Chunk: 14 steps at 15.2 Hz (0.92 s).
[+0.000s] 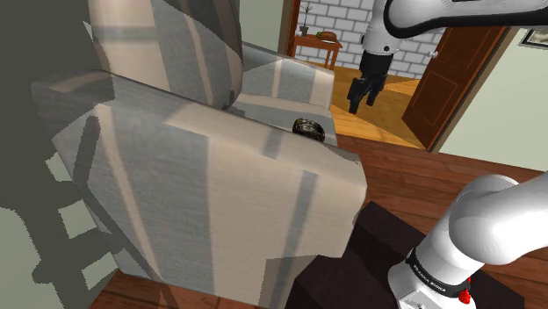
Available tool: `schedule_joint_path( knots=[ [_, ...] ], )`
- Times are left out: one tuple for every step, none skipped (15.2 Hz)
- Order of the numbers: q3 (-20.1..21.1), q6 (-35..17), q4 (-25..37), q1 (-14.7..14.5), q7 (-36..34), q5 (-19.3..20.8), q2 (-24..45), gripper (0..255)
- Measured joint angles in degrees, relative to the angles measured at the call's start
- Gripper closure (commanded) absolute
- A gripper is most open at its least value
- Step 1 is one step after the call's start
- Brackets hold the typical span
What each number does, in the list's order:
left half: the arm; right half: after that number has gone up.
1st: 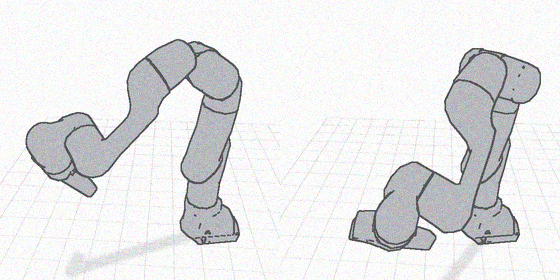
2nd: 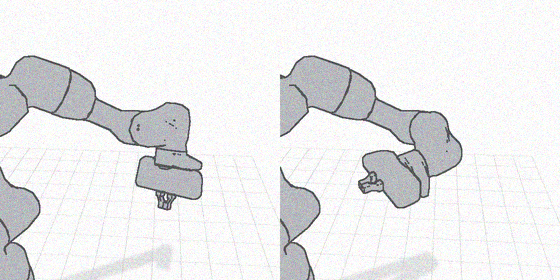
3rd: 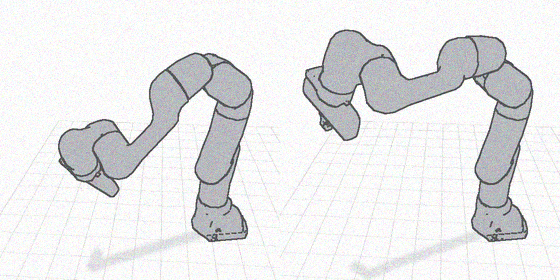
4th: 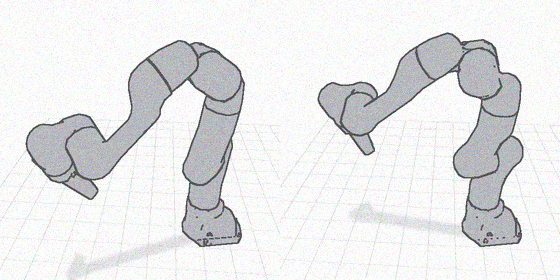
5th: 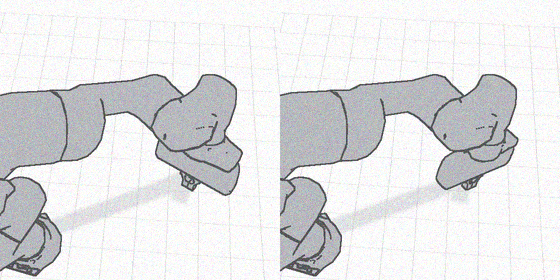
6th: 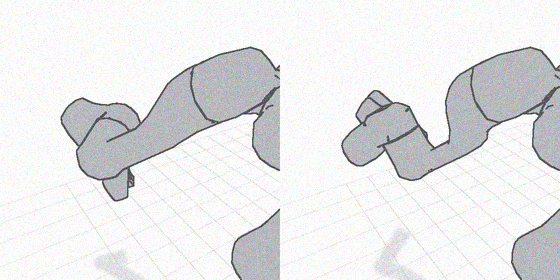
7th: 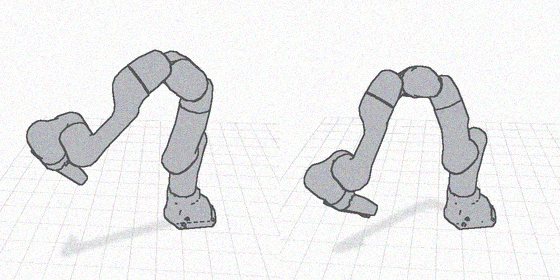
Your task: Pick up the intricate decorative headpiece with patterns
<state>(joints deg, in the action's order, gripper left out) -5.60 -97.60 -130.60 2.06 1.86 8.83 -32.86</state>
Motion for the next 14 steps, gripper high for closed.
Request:
schedule_joint_path(
  knots=[
    [-0.52,-1.26,0.88,0.17,0.35,0.28,2.17,0],
    [-0.93,-2.41,1.17,0.34,0.59,0.52,3.7,0],
    [-1.44,-3.99,1.36,0.52,0.88,0.78,5.54,0],
    [-1.72,-5.58,1.96,0.57,0.86,0.88,7.8,0],
    [-2.03,-6.8,2.4,0.67,0.98,1.0,9.55,0],
    [-2.39,-7.87,3.33,0.78,1.2,1.09,11.61,0],
    [-3.03,-9.16,3.37,1.12,1.76,1.36,13.0,0],
    [-3.47,-10.18,4.86,1.25,2.11,1.35,15.48,0],
    [-3.84,-10.93,5.96,1.4,2.42,1.38,17.42,0],
    [-4.22,-12.13,7.03,1.54,2.68,1.33,19.76,0],
    [-4.54,-12.72,8.63,1.65,3.01,1.2,22.05,0],
    [-4.9,-13.75,9.27,1.86,3.33,1.2,23.8,0],
    [-5.26,-14.84,9.96,2.08,3.64,1.15,25.64,0],
    [-5.61,-15.77,11.53,2.28,4.06,0.92,28.15,0]
  ],
)
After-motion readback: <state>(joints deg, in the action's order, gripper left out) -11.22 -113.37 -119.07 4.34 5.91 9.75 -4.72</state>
